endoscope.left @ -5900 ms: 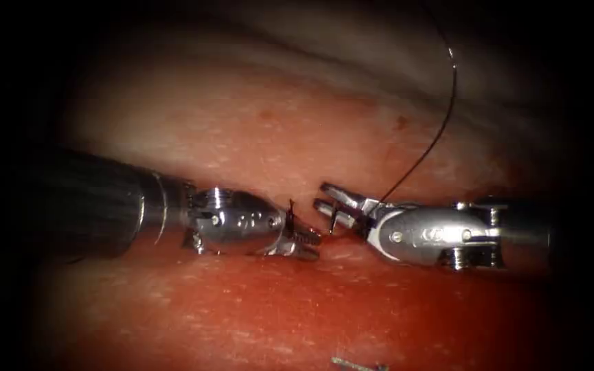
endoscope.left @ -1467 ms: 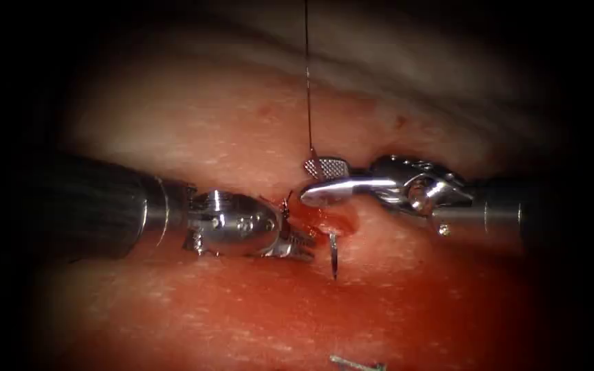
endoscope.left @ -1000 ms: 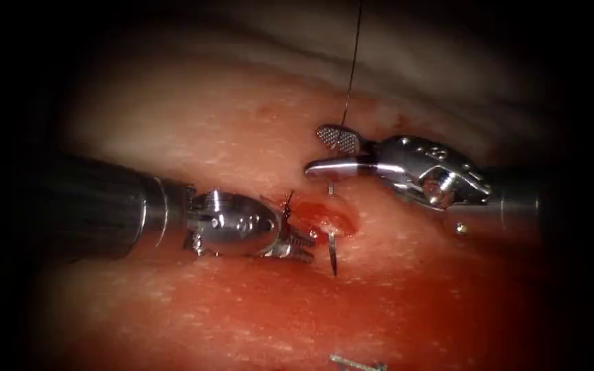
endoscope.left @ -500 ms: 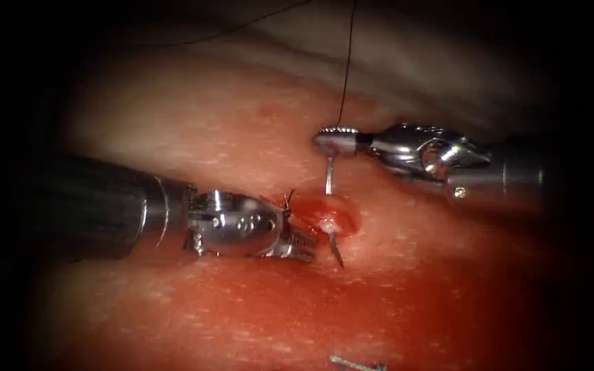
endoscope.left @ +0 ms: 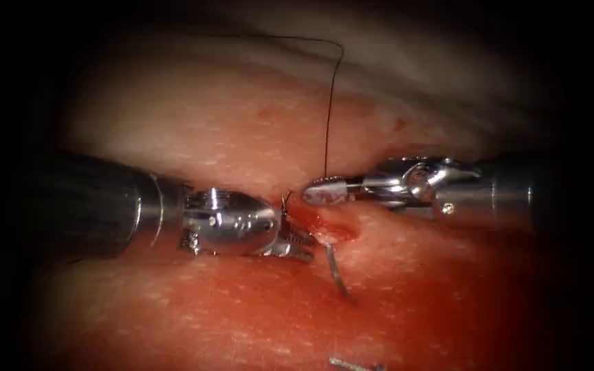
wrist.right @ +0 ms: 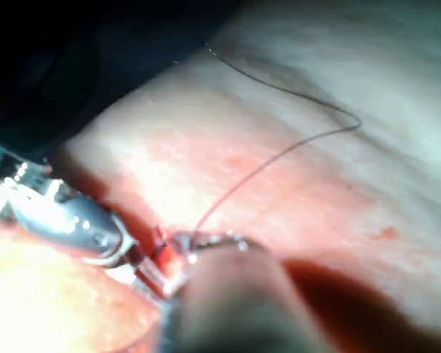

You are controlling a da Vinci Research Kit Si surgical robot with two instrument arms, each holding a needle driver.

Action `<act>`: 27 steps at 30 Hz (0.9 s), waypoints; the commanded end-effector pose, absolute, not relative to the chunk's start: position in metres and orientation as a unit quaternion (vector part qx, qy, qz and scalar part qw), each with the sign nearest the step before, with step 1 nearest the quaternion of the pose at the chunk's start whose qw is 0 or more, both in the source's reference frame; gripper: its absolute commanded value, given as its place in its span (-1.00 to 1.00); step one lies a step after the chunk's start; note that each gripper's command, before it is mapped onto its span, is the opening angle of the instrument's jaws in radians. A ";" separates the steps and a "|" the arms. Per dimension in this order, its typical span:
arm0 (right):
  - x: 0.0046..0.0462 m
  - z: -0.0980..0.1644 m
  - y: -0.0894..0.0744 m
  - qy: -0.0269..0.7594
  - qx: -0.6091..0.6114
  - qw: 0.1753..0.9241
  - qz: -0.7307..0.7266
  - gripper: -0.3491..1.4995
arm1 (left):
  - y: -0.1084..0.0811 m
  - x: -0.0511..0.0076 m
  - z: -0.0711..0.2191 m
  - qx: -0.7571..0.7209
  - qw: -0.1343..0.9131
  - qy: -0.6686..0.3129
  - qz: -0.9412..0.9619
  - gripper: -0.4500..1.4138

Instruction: Wound Closure

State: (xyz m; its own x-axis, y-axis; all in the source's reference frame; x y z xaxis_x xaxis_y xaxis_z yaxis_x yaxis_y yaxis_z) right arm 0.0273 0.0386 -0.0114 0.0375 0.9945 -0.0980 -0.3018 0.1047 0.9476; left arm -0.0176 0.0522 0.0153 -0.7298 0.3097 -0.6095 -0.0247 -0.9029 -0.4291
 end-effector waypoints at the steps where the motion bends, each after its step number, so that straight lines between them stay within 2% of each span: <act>1: 0.0268 -0.010 0.039 0.463 0.361 0.607 0.535 0.46 | 0.051 -0.0183 0.015 -0.365 0.066 -0.190 0.909 -0.21; 4: 0.0252 -0.010 0.040 0.469 0.333 0.617 0.538 0.60 | 0.051 -0.0186 0.015 -0.373 0.048 -0.196 0.906 -0.11; 10: 0.0216 -0.010 0.040 0.468 0.308 0.624 0.545 0.60 | 0.051 -0.0189 0.013 -0.389 0.011 -0.186 0.902 -0.05; 18: 0.0212 -0.009 0.040 0.471 0.296 0.627 0.545 0.60 | 0.051 -0.0198 0.013 -0.417 -0.021 -0.141 0.898 0.08; 26: 0.0212 -0.008 0.039 0.473 0.293 0.628 0.544 0.58 | 0.050 -0.0218 0.013 -0.433 -0.026 -0.124 0.893 0.09; 27: 0.0212 -0.008 0.039 0.473 0.293 0.628 0.544 0.58 | 0.050 -0.0218 0.014 -0.432 -0.025 -0.122 0.893 0.01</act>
